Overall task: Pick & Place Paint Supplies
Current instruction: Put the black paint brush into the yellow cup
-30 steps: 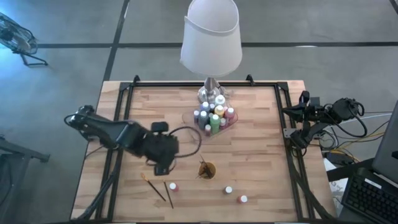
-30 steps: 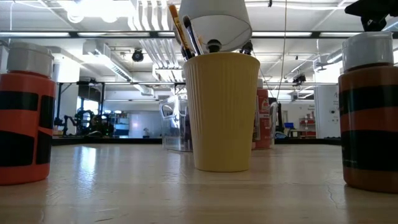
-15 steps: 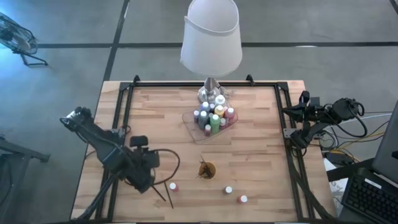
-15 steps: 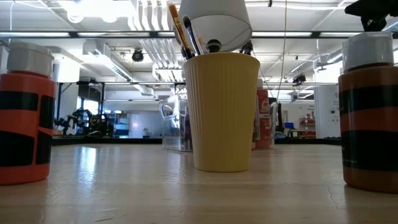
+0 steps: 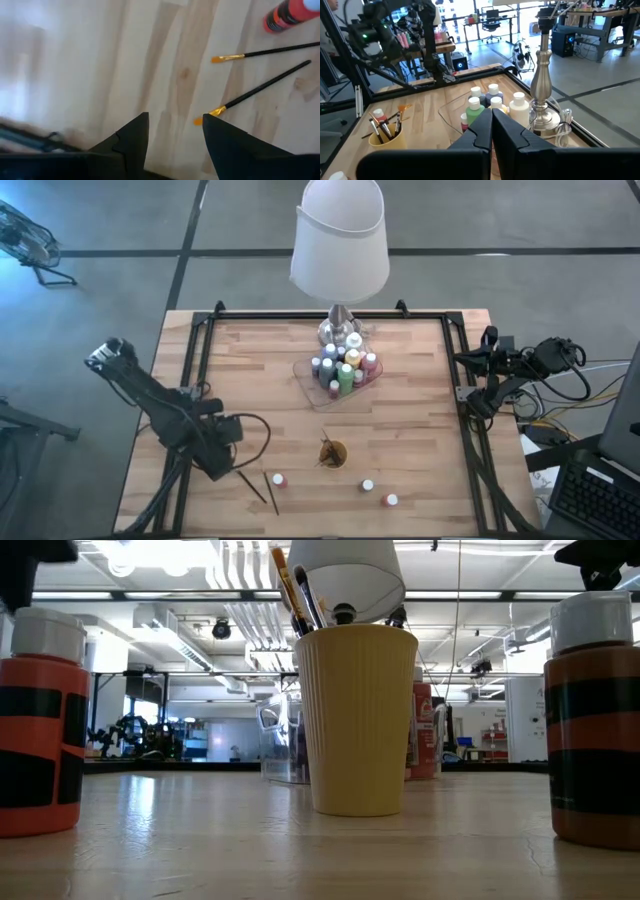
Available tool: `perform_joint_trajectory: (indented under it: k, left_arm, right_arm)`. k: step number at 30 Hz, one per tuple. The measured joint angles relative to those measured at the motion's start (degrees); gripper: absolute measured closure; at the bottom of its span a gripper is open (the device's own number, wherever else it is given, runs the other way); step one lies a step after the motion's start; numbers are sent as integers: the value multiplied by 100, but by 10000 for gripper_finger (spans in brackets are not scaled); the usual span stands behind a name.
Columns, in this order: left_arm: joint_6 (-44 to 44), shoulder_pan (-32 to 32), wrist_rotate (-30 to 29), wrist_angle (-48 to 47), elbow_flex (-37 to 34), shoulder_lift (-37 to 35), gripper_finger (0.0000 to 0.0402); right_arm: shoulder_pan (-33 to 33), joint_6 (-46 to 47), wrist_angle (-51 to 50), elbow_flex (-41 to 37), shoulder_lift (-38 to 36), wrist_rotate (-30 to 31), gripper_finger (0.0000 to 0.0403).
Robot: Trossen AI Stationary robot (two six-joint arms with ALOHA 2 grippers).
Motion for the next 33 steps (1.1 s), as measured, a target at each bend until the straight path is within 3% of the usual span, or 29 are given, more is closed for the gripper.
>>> perform_joint_trajectory:
  k: [5, 11, 18, 26, 33]
  left_arm:
    - [-41, 0, 434, 924, -1078, -489, 211]
    - [-178, 2, 735, 1407, -1934, -710, 211]
    - [-19, 0, 1006, 2149, -2510, -697, 211]
    - [676, 0, 1857, 2983, -2983, -690, 211]
    - [985, 0, 1861, 3572, -3316, -688, 211]
  right_arm:
    - [-1, 0, 0, 0, 0, 0, 394]
    - [0, -2, 0, 0, 0, 0, 394]
    - [-2, 0, 0, 0, -2, 0, 394]
    - [0, 0, 0, 0, -2, 0, 394]
    - [-1, 0, 0, 0, 0, 0, 394]
